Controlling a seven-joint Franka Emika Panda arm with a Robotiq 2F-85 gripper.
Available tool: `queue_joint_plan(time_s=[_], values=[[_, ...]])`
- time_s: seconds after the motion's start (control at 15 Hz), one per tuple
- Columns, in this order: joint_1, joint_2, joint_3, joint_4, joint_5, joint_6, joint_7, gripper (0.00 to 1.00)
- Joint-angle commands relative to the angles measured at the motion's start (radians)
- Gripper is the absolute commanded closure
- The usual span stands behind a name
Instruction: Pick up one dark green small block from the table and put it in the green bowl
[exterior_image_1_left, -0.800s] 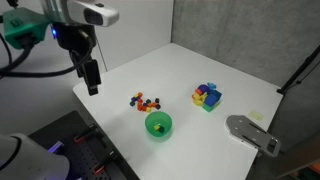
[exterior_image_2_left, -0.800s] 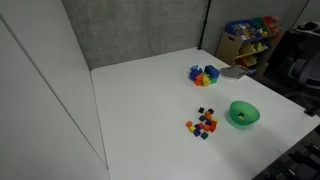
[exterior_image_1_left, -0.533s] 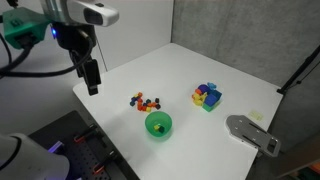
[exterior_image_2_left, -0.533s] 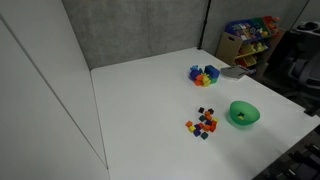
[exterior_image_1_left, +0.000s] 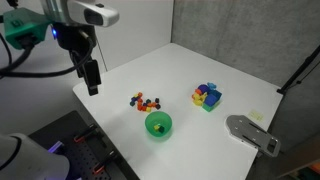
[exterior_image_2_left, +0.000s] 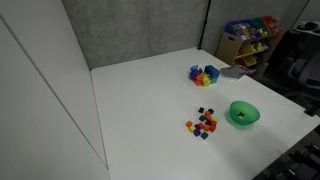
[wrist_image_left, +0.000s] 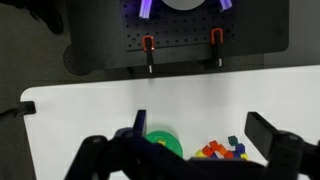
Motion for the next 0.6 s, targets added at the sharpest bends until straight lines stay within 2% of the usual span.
queue_joint_plan(time_s=[0.0,0.53], values=[[0.012,0.044,0.02,-0.005,-0.002,0.047,0.019,0.0],[0.071,0.301,0.102,0.025,0.002,0.276,0.049,0.0]])
